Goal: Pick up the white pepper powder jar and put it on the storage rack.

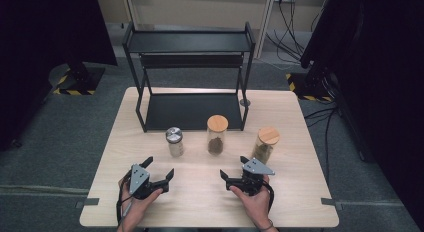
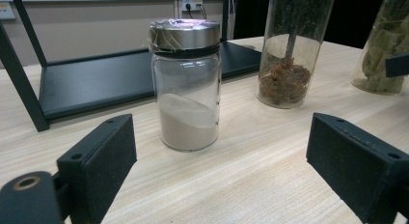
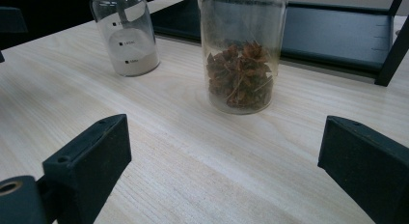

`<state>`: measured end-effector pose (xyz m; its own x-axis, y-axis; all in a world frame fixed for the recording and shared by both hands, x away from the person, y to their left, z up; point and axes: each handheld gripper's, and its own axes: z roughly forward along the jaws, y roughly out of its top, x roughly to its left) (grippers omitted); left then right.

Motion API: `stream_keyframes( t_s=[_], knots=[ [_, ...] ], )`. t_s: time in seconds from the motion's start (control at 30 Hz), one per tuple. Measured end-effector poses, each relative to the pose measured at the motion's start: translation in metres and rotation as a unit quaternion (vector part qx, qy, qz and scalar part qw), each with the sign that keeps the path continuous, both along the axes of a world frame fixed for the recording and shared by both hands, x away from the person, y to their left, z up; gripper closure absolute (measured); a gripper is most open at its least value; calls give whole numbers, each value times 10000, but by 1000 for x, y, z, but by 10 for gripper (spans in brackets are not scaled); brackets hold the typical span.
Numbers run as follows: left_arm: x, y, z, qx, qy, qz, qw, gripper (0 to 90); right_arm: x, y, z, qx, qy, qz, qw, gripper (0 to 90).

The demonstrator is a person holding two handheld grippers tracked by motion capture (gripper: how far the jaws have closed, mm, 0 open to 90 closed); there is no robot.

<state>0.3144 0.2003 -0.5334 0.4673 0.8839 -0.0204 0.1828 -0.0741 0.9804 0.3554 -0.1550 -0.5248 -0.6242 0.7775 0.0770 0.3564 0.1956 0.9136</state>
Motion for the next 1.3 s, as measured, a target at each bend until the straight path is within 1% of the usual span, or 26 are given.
stream_keyframes(
  t_s=[0.1, 0.17, 0.33, 0.47, 0.6, 0.73, 0.8, 0.83, 0.87, 1.1, 1.3],
  knots=[
    [-1, 0, 0, -2, -33, 2, 10000, 96, -1, 0, 0, -8, -23, -6, 10000, 44],
    [-1, 0, 0, 9, -25, 8, 10000, 96, -2, -1, 0, -26, 10, -1, 10000, 43],
    [0, 0, 0, -40, 49, 47, 10000, 96, -1, 0, 0, -57, 50, 9, 10000, 43],
    [1, 0, 0, -16, 85, 33, 10000, 97, -1, 0, 0, -87, 47, 29, 9999, 43],
    [3, -2, 3, -20, 28, 36, 10000, 98, -1, 0, 0, -73, 68, 44, 9999, 43],
    [8, -4, 9, -29, -60, 34, 10000, 103, -1, 1, 0, -127, 66, 69, 9999, 44],
    [10, -5, 10, -25, -68, 24, 10000, 105, -1, 1, 0, -128, 60, 69, 9999, 44],
    [14, -7, 11, -6, -81, 18, 10000, 107, -1, 1, 0, -122, 46, 71, 9999, 44],
    [14, -7, 11, -6, -81, 18, 10000, 112, -1, 1, 0, -122, 46, 71, 9999, 44],
    [26, -13, 10, 23, -77, 21, 10000, 122, 0, 1, 0, -137, 92, 58, 9998, 45],
    [38, -18, 12, -8, -100, 37, 9999, 131, 0, 0, 0, -104, 108, 66, 9999, 45]
  ],
)
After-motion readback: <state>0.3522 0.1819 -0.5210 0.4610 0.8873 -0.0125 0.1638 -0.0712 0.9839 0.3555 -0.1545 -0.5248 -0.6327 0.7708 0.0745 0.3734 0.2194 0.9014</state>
